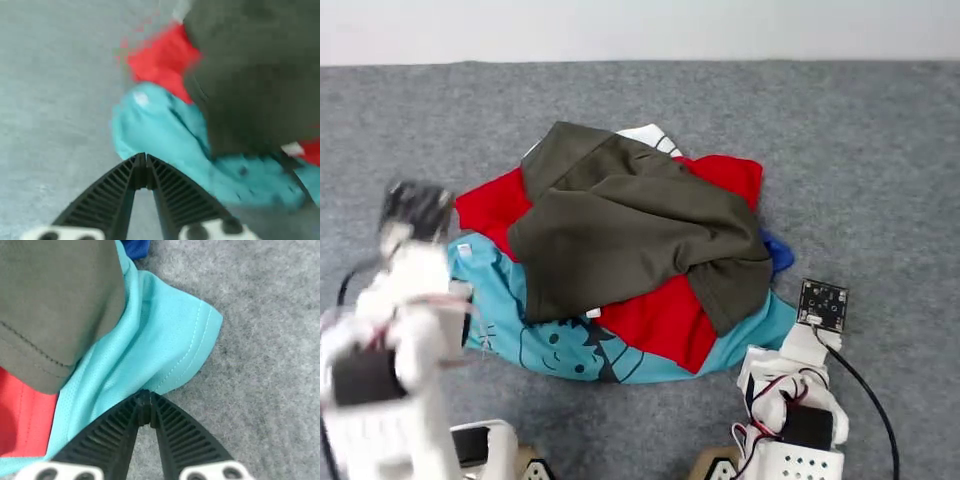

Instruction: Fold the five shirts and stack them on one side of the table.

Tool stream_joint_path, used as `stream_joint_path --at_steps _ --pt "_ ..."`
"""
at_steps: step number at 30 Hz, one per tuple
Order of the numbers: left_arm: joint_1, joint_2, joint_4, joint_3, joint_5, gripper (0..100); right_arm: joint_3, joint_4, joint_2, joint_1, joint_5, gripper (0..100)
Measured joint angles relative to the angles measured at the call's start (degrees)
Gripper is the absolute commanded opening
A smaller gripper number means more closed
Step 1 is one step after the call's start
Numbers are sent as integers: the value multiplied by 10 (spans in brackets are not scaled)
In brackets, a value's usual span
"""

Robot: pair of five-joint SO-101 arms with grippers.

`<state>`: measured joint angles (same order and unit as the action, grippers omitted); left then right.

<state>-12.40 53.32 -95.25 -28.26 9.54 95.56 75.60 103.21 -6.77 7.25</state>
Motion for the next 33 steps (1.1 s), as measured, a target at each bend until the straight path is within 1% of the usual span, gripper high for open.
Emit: stream_joint_path --at_steps 3,7,10,12,14,16,17,25,33 --pt "51 -126 -33 98 0 5 0 0 0 0 0 9" --pt "117 -244 -33 192 1 6 0 0 0 0 0 9" --pt "180 -312 -33 246 24 14 0 0 0 0 0 9" --pt "228 -351 -33 273 43 71 0 0 0 0 0 9" --pt "272 -390 -33 293 58 169 0 0 0 0 0 9" --pt "301 -432 -27 300 63 256 0 0 0 0 0 9" --pt "309 -453 -21 301 65 276 0 0 0 0 0 9" --pt "320 -605 45 318 76 281 0 0 0 0 0 9" --pt "348 -771 59 399 91 280 0 0 0 0 0 9"
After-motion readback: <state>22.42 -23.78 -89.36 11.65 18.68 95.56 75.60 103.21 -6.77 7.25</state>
